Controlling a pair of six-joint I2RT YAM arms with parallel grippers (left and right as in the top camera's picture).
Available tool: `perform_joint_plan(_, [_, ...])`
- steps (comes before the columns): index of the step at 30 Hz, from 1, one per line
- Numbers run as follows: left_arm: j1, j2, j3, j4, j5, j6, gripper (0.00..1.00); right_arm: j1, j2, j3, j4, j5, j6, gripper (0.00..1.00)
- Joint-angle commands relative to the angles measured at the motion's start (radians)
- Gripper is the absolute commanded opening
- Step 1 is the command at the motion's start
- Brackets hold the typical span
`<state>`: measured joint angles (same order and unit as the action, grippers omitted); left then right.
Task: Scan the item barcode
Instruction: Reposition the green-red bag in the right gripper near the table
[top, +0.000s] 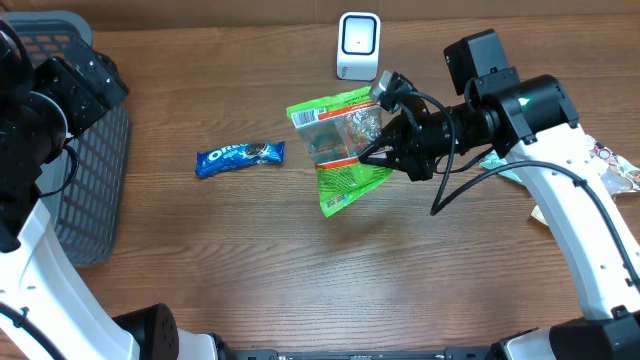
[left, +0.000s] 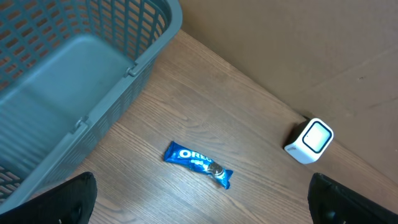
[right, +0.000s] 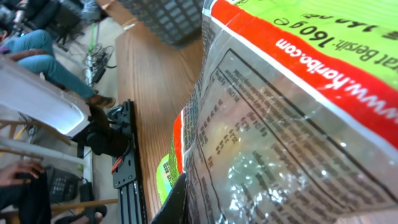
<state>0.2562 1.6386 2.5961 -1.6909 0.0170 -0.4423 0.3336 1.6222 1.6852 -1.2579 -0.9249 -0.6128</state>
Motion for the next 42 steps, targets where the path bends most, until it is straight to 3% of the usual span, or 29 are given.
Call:
perform_joint_plan(1, [0.005,-0.002,-0.002,0.002,-0.01,0.012,1.0,-0.004,-0.038,0.038,0.003,-0.072,-0.067,0.04])
perform_joint_plan(9, [0.005,-0.002,-0.002,0.002,-0.01,0.012,1.0,0.005,0.044,0.014,0.022,-0.006,0.178,0.04])
perform_joint_plan(18, [0.005,-0.002,-0.002,0.002,-0.01,0.012,1.0,0.032,0.328,-0.156,0.089,-0.016,0.251,0.04])
perform_joint_plan(26, [0.005,-0.002,-0.002,0.002,-0.01,0.012,1.0,0.018,0.449,-0.187,0.095,0.108,0.253,0.04])
perform_joint_plan(29, [0.005,-0.002,-0.002,0.002,-0.01,0.012,1.0,0.007,0.462,-0.187,0.117,0.193,0.316,0.05])
perform_joint_plan(30, [0.005,-0.002,-0.002,0.002,-0.01,0.012,1.0,0.005,0.462,-0.187,0.126,0.226,0.337,0.11])
perform_joint_plan(32, [0.005,-0.002,-0.002,0.002,-0.01,0.012,1.0,-0.001,0.462,-0.187,0.138,0.296,0.388,0.53])
perform_joint_plan(34, [0.005,-0.002,-0.002,0.002,-0.01,0.012,1.0,-0.01,0.462,-0.187,0.14,0.356,0.425,0.75])
perform_joint_plan(38, [0.005,-0.002,-0.002,0.002,-0.01,0.012,1.0,-0.024,0.462,-0.187,0.154,0.444,0.426,0.96])
perform_joint_plan(42, [0.005,-0.002,-0.002,0.002,-0.01,0.012,1.0,-0.025,0.464,-0.187,0.223,0.475,0.427,1.0])
